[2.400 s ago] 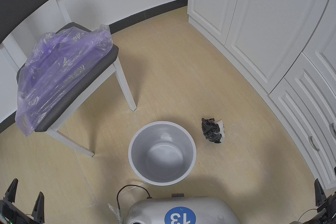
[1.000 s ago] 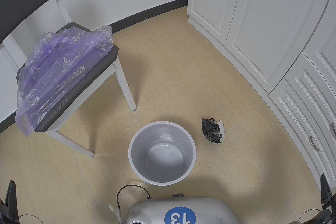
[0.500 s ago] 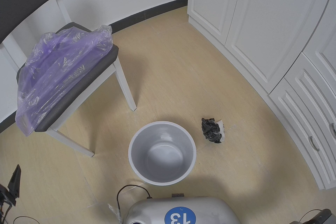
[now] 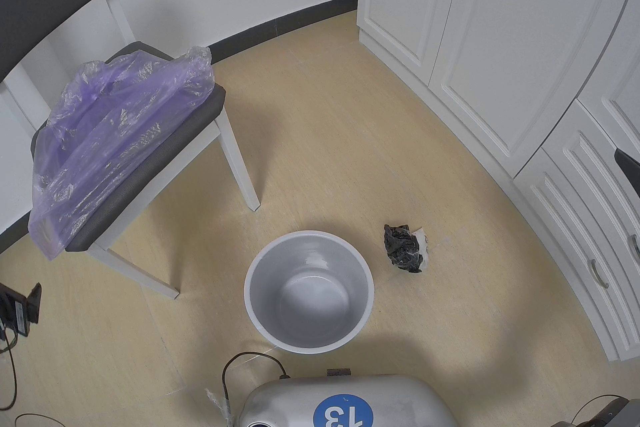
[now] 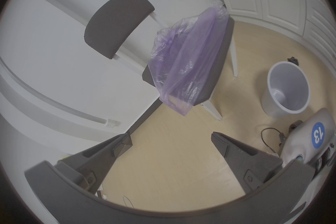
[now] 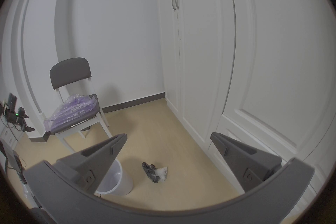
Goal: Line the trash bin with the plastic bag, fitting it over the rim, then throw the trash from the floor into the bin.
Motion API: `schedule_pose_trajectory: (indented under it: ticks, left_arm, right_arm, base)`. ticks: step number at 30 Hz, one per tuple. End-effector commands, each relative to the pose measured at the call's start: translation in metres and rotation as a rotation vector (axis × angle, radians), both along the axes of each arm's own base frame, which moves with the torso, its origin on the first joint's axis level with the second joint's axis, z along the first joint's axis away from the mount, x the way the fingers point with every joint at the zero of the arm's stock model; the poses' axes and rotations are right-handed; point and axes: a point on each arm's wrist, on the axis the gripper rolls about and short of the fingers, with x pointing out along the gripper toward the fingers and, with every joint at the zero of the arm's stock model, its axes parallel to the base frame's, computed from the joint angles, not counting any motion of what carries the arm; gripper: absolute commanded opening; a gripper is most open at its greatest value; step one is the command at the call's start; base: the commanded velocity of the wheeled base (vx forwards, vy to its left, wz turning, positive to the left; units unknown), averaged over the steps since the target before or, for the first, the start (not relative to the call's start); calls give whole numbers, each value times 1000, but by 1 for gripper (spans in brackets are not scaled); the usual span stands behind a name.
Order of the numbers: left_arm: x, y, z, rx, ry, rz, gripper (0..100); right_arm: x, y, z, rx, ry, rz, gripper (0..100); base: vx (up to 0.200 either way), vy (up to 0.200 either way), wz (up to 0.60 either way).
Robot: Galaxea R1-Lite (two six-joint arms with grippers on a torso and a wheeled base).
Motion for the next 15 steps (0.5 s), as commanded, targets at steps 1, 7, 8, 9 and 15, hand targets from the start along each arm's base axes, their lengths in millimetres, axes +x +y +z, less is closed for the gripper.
schedule_pose_trajectory:
  ticks: [1, 7, 8, 9, 15]
  left_arm:
    - [25, 7, -6, -8, 76, 33, 100]
    - [35, 13, -11, -13, 85, 57, 100]
    - [36, 13, -10, -7, 87, 56, 100]
    - [37, 14, -9, -1, 93, 54, 100]
    - [51, 21, -8, -3, 103, 75, 100]
  right_arm:
    - [5, 2, 0, 15, 16, 19, 100]
    - [4, 3, 0, 15, 13, 42, 100]
    - [4, 3, 0, 17, 12, 42, 100]
    - [4, 3, 0, 17, 10, 42, 100]
    - [2, 3, 5, 34, -20, 43, 100]
  base:
    - [0, 0, 0]
    - [0, 0, 0]
    - [0, 0, 0]
    - [0, 0, 0]
    - [0, 0, 0]
